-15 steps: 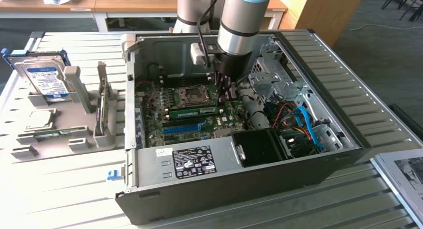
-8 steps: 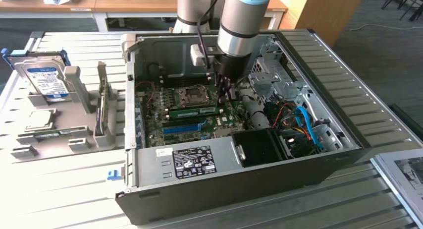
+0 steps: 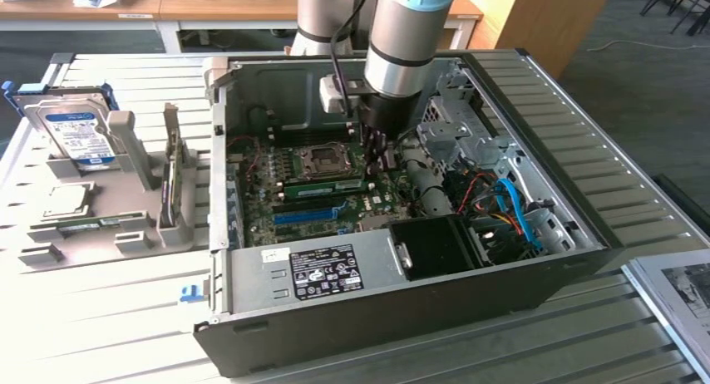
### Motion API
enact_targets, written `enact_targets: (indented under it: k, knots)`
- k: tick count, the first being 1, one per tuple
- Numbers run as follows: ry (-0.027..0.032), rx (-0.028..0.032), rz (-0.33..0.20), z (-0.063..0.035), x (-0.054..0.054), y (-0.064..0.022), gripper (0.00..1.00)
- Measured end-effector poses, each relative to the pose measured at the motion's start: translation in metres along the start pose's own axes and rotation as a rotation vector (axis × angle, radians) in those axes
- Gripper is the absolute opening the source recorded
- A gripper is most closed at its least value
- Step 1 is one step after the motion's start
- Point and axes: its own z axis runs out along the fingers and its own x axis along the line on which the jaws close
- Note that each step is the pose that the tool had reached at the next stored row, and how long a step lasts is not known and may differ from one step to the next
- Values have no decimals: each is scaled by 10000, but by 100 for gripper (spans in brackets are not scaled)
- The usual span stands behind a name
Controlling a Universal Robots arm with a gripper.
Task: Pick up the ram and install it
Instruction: 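Press down the ram until it locks into place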
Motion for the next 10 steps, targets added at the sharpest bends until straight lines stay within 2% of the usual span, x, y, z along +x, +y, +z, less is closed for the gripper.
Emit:
enact_targets:
  k: [10]
  knots:
    - [0,8,-2,35,0,-1,10]
